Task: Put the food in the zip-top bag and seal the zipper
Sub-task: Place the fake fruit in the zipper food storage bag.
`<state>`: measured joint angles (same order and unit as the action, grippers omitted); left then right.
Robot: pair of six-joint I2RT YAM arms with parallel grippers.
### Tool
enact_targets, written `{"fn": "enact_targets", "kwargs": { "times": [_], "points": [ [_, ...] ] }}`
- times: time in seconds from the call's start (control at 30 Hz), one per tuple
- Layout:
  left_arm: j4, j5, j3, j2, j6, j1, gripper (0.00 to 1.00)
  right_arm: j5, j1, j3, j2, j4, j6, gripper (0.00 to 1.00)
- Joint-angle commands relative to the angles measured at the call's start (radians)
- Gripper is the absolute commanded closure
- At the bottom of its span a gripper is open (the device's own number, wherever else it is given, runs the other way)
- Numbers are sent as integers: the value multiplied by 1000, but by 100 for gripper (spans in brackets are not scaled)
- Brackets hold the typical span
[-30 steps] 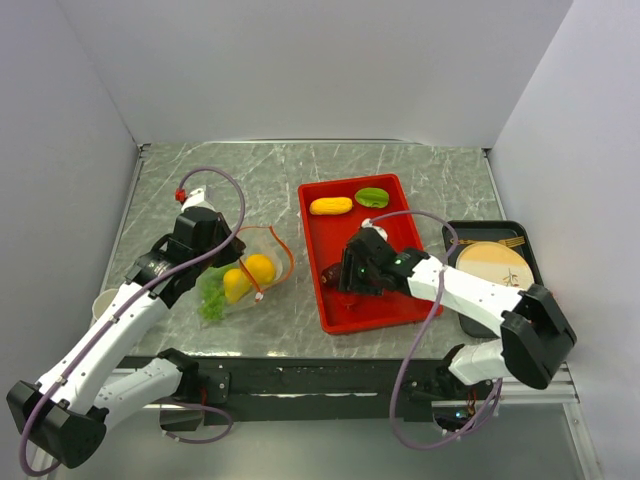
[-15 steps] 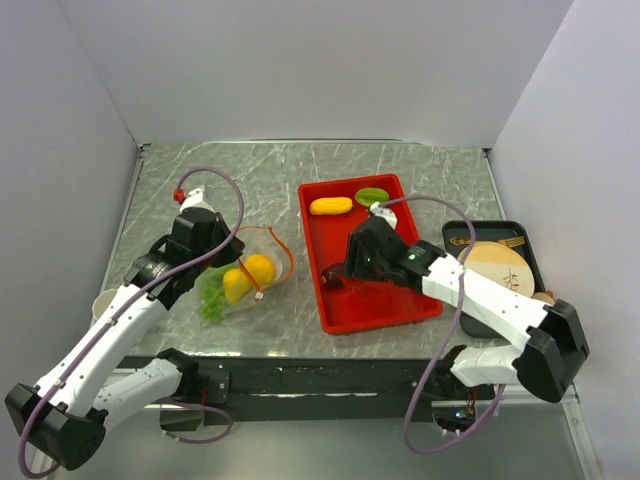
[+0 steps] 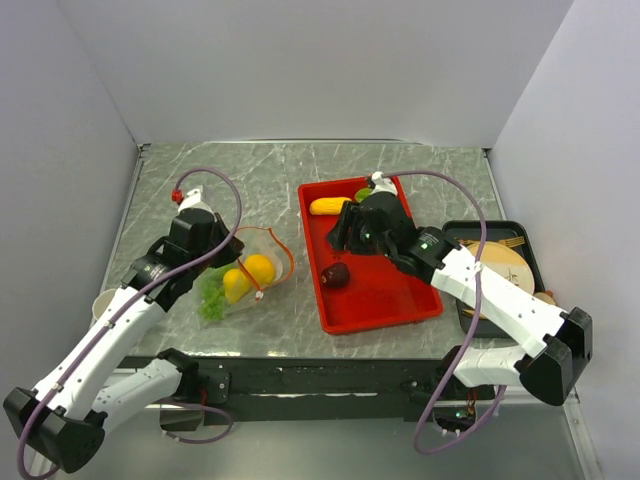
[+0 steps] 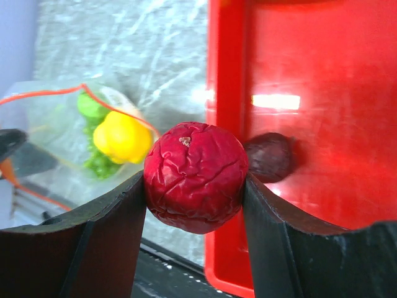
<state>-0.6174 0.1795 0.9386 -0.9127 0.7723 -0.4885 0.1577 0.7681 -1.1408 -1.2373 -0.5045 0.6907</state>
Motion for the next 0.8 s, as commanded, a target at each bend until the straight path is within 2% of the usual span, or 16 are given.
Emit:
{"fn": "enact_targets", "kwargs": {
  "times": [0.0,0.17,0.77],
  "points": [
    [16,-9,12,20,5,-1,99,-75,0,-27,-19,113,32,56],
    [13,-6,17,21,-1,-1,99,-180,17,-20,-43,202,66,57],
    [-4,-17,32,20,-10,-1,99,-306,97,-142,-246,211,39,55]
  ]
}}
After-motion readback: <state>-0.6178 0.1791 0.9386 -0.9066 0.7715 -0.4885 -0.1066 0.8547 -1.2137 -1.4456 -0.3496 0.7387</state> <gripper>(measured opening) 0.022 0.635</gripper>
